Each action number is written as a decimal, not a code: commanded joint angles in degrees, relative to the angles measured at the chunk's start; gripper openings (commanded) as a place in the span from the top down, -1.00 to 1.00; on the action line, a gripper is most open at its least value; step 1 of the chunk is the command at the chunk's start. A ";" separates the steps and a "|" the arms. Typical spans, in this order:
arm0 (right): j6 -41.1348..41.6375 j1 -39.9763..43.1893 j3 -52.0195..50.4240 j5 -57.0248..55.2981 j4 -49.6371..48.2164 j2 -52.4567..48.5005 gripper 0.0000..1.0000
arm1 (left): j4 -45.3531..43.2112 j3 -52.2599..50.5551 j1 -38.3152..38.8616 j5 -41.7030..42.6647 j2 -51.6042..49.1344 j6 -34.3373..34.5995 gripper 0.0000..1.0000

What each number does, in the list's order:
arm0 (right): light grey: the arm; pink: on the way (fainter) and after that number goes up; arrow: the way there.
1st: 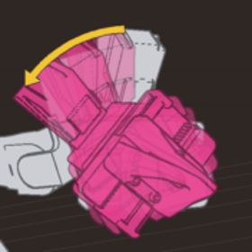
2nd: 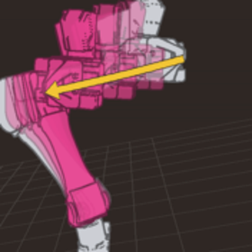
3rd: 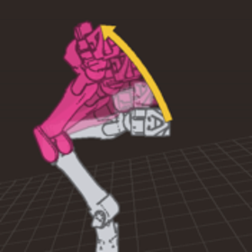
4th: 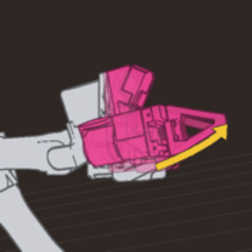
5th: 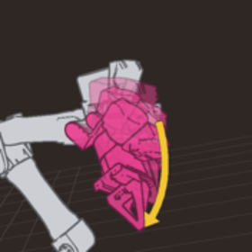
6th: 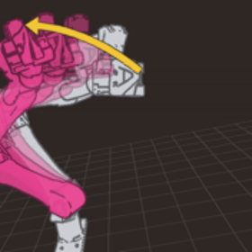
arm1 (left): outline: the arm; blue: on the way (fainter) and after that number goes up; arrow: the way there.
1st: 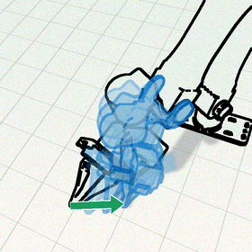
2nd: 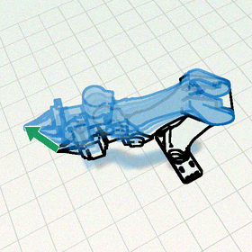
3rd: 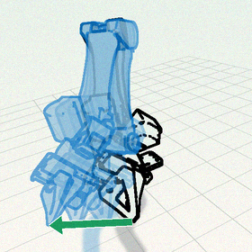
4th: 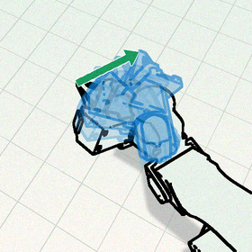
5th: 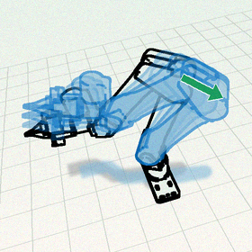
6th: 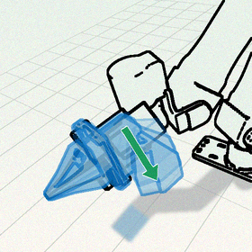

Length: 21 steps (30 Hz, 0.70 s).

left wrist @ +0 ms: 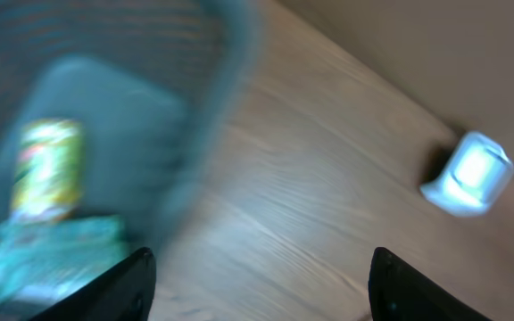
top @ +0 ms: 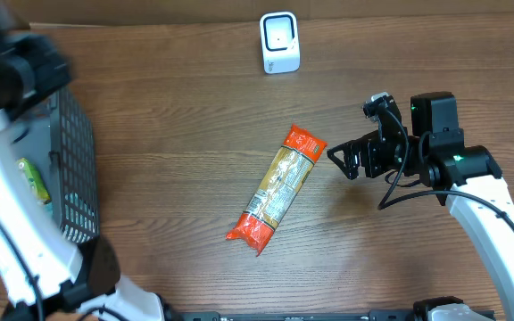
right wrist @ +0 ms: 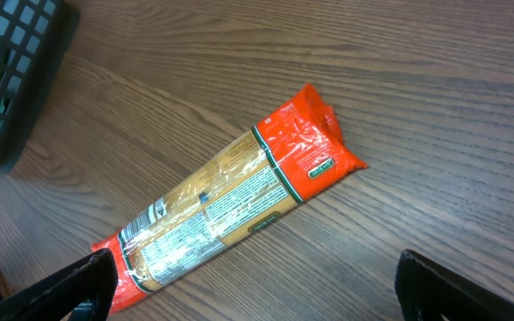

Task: Scan the item barcode
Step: 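Return left gripper to the basket and reach for the mint-green pouch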

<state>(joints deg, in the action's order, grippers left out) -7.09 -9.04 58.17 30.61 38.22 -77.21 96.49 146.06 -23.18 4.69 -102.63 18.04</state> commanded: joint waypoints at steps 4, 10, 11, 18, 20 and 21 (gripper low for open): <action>0.17 0.07 1.31 -0.07 -0.20 0.24 -1.00 | 0.31 -12.28 -14.12 -7.85 6.58 13.11 -0.40; 0.20 0.07 1.31 -0.07 -0.17 0.24 -1.00 | -3.63 -26.91 -19.98 -8.28 6.56 15.26 -0.32; 0.17 0.07 1.31 -0.07 -0.17 0.24 -1.00 | -5.40 -29.92 -20.17 -8.26 6.56 15.78 -0.32; 0.17 0.07 1.31 -0.07 -0.15 0.24 -1.00 | -20.98 -51.82 -20.31 -8.72 6.54 16.92 -0.29; 0.17 0.07 1.31 -0.07 -0.20 0.24 -1.00 | -23.98 -55.63 -20.31 -10.05 6.54 16.94 -0.28; 0.17 0.07 1.31 -0.07 -0.20 0.24 -1.00 | -25.33 -57.48 -20.31 -10.80 6.54 17.03 -0.28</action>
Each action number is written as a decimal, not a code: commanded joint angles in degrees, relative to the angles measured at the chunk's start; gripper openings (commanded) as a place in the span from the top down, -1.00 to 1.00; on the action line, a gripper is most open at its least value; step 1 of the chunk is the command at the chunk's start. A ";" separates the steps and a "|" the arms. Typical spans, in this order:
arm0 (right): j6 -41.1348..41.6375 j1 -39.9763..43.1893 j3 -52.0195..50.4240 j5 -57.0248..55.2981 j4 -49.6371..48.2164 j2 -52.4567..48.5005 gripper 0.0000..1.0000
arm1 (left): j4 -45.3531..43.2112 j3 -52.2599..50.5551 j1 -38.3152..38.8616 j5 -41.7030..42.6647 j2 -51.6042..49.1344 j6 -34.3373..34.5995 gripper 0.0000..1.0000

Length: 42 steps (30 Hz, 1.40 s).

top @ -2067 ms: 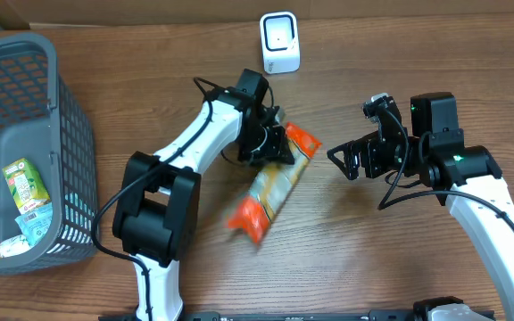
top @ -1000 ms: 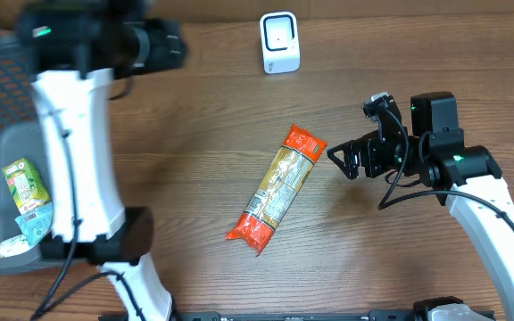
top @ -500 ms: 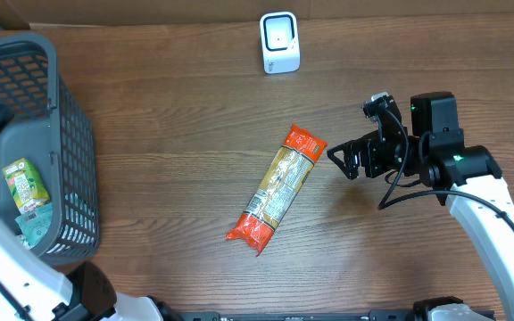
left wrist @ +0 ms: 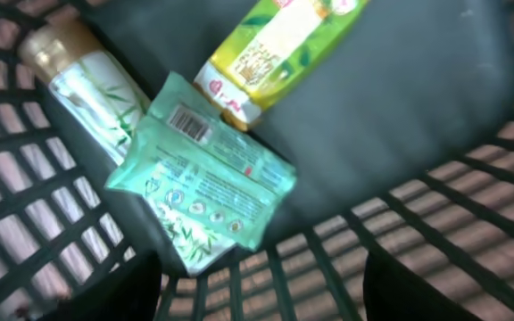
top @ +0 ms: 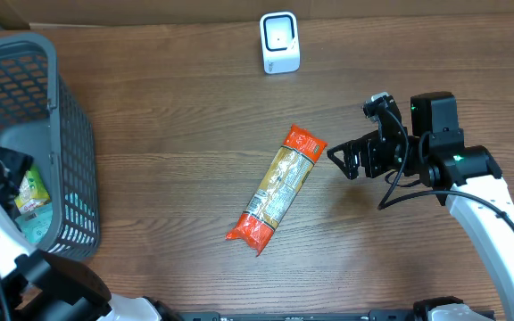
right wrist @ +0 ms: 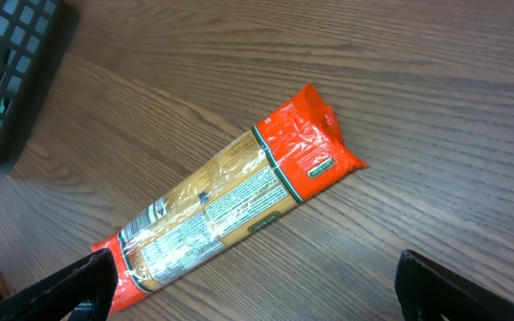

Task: Scan the item barcode
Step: 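Return left gripper to the basket and reach for the mint-green pouch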

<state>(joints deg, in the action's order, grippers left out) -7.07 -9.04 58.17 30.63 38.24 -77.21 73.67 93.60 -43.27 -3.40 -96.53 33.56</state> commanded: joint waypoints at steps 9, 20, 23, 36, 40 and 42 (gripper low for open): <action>0.15 0.07 1.31 -0.09 -0.22 0.24 -1.00 | -11.21 -17.59 -0.22 -4.68 0.44 1.84 -0.67; 0.15 0.07 1.31 -0.09 -0.20 0.24 -1.00 | -17.68 -25.11 -0.22 -7.98 0.42 1.81 -0.80; 0.15 0.07 1.31 -0.09 -0.20 0.24 -1.00 | -19.21 -25.88 -0.22 -7.93 0.42 1.81 -0.82; 0.15 0.07 1.14 -0.11 -0.20 0.24 -1.00 | -28.44 -31.47 -0.22 -7.72 0.26 1.79 -0.97; 0.15 0.07 1.14 -0.11 -0.20 0.24 -1.00 | -31.74 -32.98 -0.22 -7.69 0.26 1.79 -0.93; 0.15 0.07 1.14 -0.11 -0.22 0.24 -1.00 | -32.02 -33.05 -0.22 -7.69 0.26 1.79 -0.79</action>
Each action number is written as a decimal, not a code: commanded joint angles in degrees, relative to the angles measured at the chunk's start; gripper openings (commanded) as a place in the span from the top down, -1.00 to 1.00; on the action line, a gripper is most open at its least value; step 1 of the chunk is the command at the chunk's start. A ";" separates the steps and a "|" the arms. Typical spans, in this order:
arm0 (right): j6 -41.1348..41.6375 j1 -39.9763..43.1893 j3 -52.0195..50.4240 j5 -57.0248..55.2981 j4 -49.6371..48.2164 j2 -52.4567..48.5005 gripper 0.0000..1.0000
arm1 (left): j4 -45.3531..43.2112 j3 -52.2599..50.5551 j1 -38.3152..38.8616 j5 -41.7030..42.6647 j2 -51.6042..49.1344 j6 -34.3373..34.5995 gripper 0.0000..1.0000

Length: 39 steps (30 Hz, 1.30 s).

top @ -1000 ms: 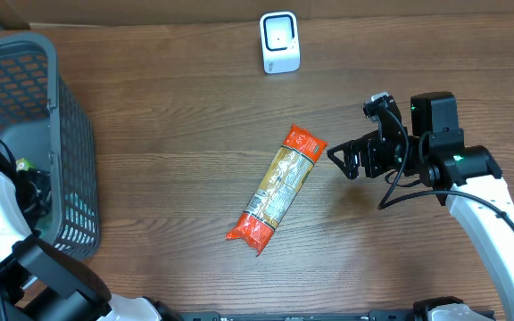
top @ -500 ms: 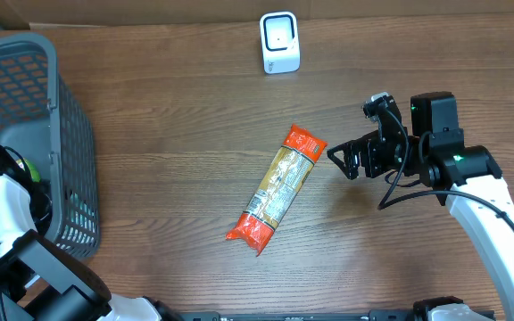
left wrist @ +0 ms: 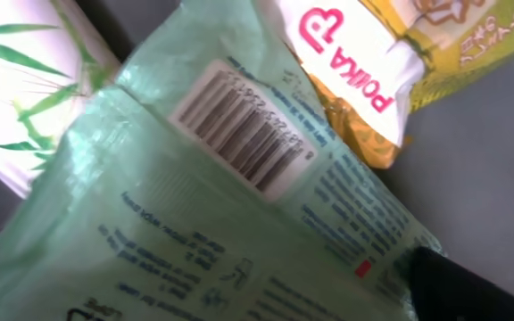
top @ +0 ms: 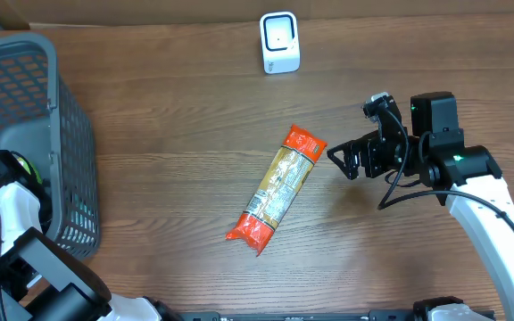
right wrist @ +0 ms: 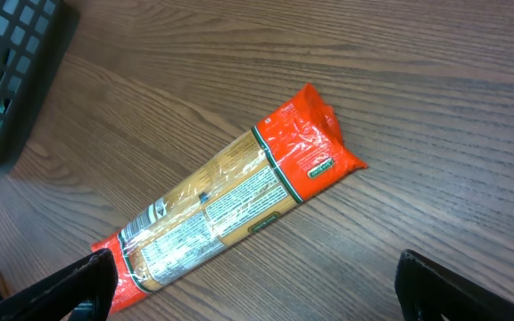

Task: Scan the item barcode
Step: 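Return left gripper to the basket and reach for the mint-green pouch, then lift the mint-green pouch out and set it beside the spaghetti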

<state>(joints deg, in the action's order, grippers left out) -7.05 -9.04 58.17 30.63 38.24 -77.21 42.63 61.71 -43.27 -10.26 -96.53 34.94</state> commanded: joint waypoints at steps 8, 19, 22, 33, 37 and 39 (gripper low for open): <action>0.13 0.07 1.14 -0.11 -0.28 0.24 -1.00 | -0.87 -1.14 -0.22 -0.68 0.28 -0.22 -0.08; 0.13 0.07 1.14 -0.09 -0.24 0.24 -1.00 | 2.10 1.16 -0.22 -0.20 0.35 -0.24 0.91; 0.13 0.07 1.14 -0.09 -0.24 0.24 -1.00 | 3.87 3.04 -0.22 -0.20 0.35 -0.24 0.92; 0.13 0.07 1.14 -0.11 -0.35 0.24 -1.00 | 10.49 15.91 -0.20 12.07 0.68 -9.75 0.92; 0.13 0.07 1.14 -0.09 -0.44 0.24 -1.00 | 15.13 26.05 -0.17 16.20 1.33 -12.31 0.92; 0.13 0.07 1.14 -0.11 -0.42 0.24 -1.00 | 18.01 31.32 -0.15 16.31 1.70 -12.44 0.92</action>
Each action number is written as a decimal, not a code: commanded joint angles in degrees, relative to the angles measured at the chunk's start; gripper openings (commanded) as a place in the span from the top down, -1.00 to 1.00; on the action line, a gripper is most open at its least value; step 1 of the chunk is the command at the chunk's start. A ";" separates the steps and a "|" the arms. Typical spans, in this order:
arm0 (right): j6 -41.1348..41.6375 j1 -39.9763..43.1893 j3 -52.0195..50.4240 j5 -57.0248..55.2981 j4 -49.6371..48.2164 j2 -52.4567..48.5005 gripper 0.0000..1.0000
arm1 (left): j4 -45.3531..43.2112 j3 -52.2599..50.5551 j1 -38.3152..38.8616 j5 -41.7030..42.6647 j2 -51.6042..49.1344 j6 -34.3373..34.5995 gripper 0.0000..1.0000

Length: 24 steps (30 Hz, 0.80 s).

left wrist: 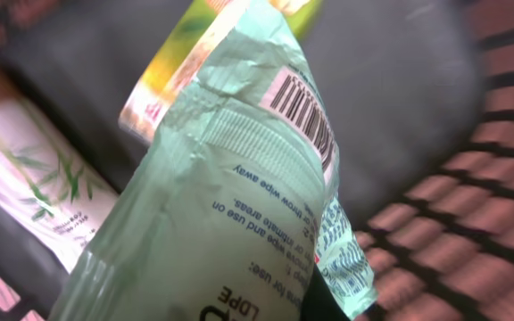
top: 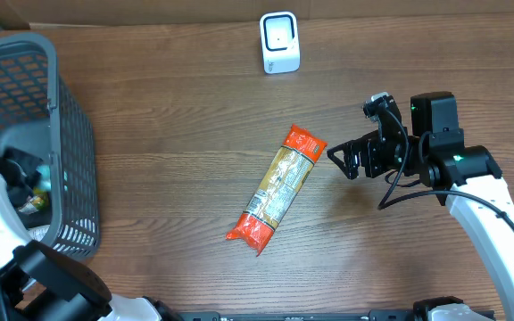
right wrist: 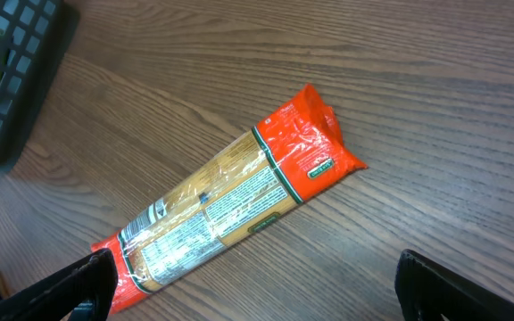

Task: Scan the item barcode
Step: 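Lift the mint-green pouch out and set it beside the spaghetti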

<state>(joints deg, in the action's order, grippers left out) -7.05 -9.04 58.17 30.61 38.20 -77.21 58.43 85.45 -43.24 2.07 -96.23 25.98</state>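
Observation:
A pale green wipes pack point(left wrist: 230, 205) fills the left wrist view, barcode point(left wrist: 300, 111) facing the camera. It hangs tilted above the basket floor, with my left gripper point(top: 27, 178) shut on it; the fingers are almost hidden behind the pack. The white scanner point(top: 279, 42) stands at the table's far edge. My right gripper point(right wrist: 259, 294) hovers open, holding nothing, just right of an orange pasta packet point(top: 277, 189) lying mid-table.
The grey mesh basket point(top: 65, 134) stands at the left edge of the table. Inside it lie a yellow-green packet point(left wrist: 199, 53) and a white bottle with bamboo print point(left wrist: 34, 192). Bare wood lies between the basket, the pasta and the scanner.
The wipes pack lay flat in the basket with my left gripper pressed close to it. Now it is held up, tilted, off the basket floor. The right arm has not moved.
My left gripper was open above the table beside the basket. Then it was open over the things in the basket, then low on the wipes pack. Now it holds the pack raised. The right gripper and pasta packet stayed put throughout.

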 commanded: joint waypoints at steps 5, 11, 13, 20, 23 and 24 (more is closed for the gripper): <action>0.13 0.07 1.14 -0.09 -0.39 0.24 -1.00 | 8.31 18.62 0.55 4.22 3.61 -6.36 0.92; 0.13 0.07 1.14 -0.09 -0.39 0.24 -1.00 | 9.01 21.53 4.22 16.33 10.21 -13.31 0.92; 0.13 0.07 1.14 -0.07 -0.39 0.24 -1.00 | 9.29 21.53 6.16 21.03 12.22 -16.35 0.91; 0.13 0.07 1.14 -0.07 -0.39 0.24 -1.00 | 13.97 21.53 19.26 30.62 16.28 -27.52 0.91; 0.13 0.07 1.14 -0.07 -0.37 0.24 -1.00 | 17.64 20.83 25.88 30.38 15.43 -32.70 0.92; 0.13 0.07 1.14 -0.07 -0.35 0.24 -1.00 | 19.15 20.13 28.55 30.29 14.78 -35.34 0.92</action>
<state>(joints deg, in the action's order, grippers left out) -7.07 -9.04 58.17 30.63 38.15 -77.21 75.90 105.69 -20.03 28.97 -80.53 0.21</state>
